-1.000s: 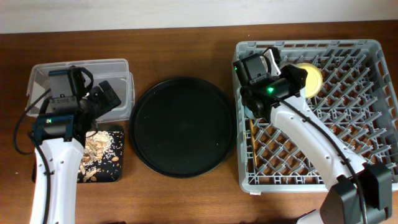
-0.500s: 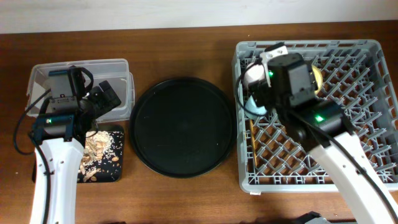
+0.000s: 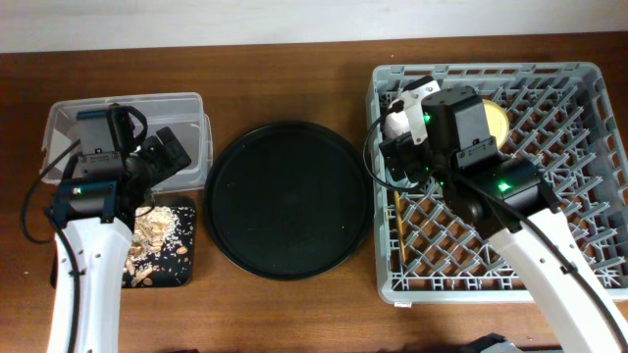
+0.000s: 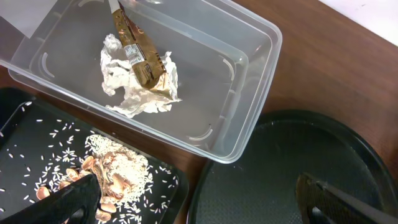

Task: Sort waste into correct bins and load items into the dishwasher rack

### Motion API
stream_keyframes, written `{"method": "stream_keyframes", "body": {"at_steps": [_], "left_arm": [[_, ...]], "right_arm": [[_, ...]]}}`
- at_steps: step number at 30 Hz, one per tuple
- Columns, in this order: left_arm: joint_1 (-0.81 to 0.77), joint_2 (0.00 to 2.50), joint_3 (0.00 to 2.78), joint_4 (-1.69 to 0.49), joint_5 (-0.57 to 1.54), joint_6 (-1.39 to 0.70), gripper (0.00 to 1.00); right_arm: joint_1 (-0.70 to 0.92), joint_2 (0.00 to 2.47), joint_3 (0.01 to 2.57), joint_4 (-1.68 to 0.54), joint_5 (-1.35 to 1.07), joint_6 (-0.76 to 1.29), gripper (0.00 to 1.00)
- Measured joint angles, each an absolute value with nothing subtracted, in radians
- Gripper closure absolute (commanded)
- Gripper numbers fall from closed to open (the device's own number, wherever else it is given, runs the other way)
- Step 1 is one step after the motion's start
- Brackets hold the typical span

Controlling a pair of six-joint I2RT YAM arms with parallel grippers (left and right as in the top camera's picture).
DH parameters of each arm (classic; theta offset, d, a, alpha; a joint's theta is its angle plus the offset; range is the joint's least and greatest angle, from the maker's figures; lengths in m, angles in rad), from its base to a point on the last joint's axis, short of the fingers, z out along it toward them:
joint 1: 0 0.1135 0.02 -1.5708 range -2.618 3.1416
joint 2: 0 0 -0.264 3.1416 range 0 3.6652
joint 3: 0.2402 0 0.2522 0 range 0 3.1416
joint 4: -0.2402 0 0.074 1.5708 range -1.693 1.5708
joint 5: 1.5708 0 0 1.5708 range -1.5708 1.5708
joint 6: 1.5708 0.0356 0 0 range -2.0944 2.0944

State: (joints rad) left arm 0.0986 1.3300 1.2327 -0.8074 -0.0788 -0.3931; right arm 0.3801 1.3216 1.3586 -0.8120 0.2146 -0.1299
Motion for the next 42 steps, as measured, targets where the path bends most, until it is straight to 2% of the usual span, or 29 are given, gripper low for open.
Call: {"method": "stream_keyframes", "body": {"at_steps": [27, 32, 34, 37, 40, 42], "left_arm": [[0.099, 1.330, 1.233, -0.807, -0.079, -0.393, 0.01], [0.099, 1.330, 1.233, -0.808, -0.079, -0.393, 0.01], [0.099, 1.330, 1.233, -0.808, -0.079, -0.393, 0.01], [0.099, 1.330, 1.233, -0.807, -0.079, -0.393, 0.01], [0.099, 1.330, 1.235, -0.805, -0.079, -0.393, 0.01], [0.099, 1.330, 1.235, -0.807, -0.079, -0.393, 0.01]], "right_arm": [[0.380, 1.322, 1.359, -0.825, 0.210, -0.130, 0.02], [0.379, 1.302, 1.353, -0.699, 0.083, -0.130, 0.01], [0.376, 1.189, 1.327, -0.639, 0.060, -0.130, 0.02], [0.336, 0.846, 1.211, -0.558, 0.047, -0.130, 0.02], [0.273, 0.517, 0.945, -0.540, 0.040, -0.130, 0.02], [0.233, 0.307, 0.672, -0.458, 0.035, -0.130, 0.01]]}}
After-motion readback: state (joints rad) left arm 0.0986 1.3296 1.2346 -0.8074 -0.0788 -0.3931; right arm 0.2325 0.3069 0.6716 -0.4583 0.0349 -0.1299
